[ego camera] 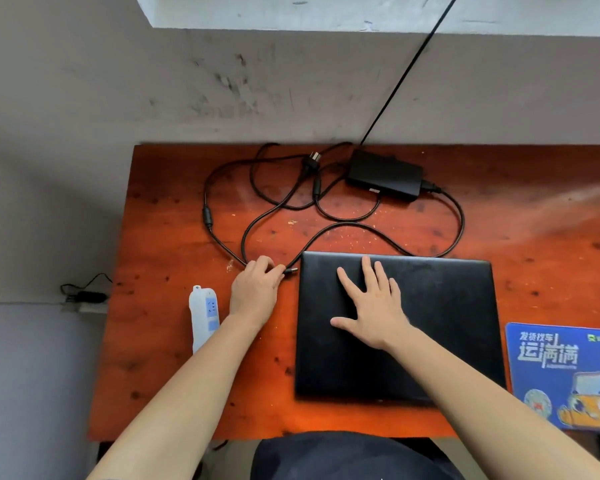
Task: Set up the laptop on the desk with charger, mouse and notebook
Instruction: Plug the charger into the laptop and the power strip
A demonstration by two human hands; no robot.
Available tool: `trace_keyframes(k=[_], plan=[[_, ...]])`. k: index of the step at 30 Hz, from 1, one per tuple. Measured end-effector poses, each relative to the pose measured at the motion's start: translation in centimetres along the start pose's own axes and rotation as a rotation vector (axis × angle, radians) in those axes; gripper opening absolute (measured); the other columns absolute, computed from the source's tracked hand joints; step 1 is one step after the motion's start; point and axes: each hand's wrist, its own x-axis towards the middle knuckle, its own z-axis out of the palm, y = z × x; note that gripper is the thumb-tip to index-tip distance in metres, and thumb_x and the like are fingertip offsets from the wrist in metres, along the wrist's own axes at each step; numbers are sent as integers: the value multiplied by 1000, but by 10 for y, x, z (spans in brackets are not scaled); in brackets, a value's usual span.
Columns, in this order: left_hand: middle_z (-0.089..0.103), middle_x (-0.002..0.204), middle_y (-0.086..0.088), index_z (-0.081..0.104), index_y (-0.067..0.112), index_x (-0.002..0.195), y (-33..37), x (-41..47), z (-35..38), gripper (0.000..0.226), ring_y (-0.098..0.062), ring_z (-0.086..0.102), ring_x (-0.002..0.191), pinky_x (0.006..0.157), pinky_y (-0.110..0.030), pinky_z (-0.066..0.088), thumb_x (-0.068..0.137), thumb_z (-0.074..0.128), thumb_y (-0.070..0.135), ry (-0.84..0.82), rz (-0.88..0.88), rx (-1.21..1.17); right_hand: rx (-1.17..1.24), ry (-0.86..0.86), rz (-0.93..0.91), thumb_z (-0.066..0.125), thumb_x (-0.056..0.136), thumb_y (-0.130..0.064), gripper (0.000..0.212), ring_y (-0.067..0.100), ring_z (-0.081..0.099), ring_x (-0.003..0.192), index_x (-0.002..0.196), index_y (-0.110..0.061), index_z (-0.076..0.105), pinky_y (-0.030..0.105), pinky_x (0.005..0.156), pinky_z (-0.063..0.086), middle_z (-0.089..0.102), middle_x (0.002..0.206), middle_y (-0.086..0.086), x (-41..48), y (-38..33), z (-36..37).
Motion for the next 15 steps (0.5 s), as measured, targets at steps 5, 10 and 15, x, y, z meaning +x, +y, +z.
trace_keyframes(k=[5, 10, 15], plan=[[62, 95, -7, 71, 10, 113, 9, 6, -1, 24, -19, 58, 69, 51, -26, 34, 89, 71, 10, -47, 55, -3, -18, -13, 9, 50, 89, -75, 100, 35, -24, 154, 160, -42, -13, 55, 125, -2, -33, 165, 13, -1, -2, -1], [59, 100, -9, 67, 7, 118, 6, 8, 3, 25, -21, 59, 76, 54, -30, 43, 94, 64, 7, -53, 40, -71, -20, -25, 8, 49, 90, -74, 99, 35, -25, 154, 160, -41, -13, 56, 125, -3, -34, 164, 13, -2, -3, -4], [62, 100, -12, 69, 2, 114, -4, 19, 3, 21, -29, 61, 85, 60, -42, 56, 93, 65, 5, -49, 168, -81, -27, -44, 8, 48, 91, -74, 99, 36, -27, 153, 160, -41, -16, 56, 125, -4, -35, 164, 13, -3, -4, -6]])
